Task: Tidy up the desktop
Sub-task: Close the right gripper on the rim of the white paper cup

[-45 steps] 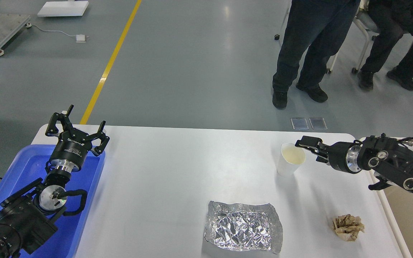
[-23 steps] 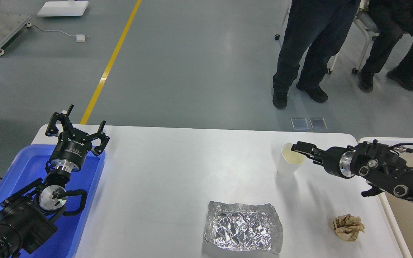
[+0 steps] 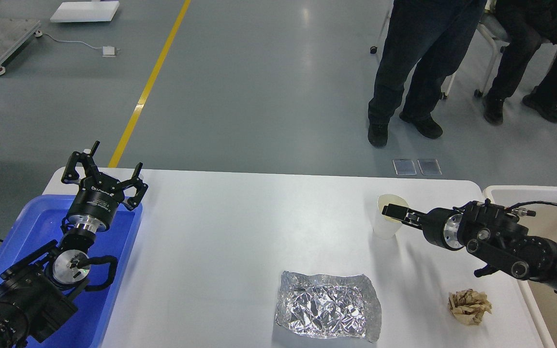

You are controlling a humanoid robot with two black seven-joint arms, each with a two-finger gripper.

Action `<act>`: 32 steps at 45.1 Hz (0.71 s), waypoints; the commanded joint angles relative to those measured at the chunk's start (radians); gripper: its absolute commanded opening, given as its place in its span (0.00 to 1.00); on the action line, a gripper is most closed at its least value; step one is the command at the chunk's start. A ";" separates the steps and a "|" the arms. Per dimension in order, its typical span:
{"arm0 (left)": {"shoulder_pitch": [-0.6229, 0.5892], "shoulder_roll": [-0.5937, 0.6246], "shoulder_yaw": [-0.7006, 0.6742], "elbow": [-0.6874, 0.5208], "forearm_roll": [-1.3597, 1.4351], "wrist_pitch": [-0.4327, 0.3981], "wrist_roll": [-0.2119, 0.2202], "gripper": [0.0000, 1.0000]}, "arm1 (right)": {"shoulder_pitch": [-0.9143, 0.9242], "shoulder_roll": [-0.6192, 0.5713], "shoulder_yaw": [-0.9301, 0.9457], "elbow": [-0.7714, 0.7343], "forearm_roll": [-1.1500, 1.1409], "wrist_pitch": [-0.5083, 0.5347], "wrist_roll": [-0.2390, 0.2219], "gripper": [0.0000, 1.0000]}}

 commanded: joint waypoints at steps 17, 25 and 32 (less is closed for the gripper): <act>0.000 0.000 0.000 0.000 0.000 0.000 0.000 1.00 | -0.007 0.031 -0.045 -0.034 -0.052 -0.043 0.006 0.81; 0.000 0.000 0.000 0.000 0.000 0.000 0.000 1.00 | -0.008 0.031 -0.045 -0.040 -0.052 -0.043 0.006 0.73; 0.000 0.000 0.000 0.000 0.000 0.000 0.000 1.00 | -0.010 0.031 -0.045 -0.040 -0.052 -0.043 0.005 0.55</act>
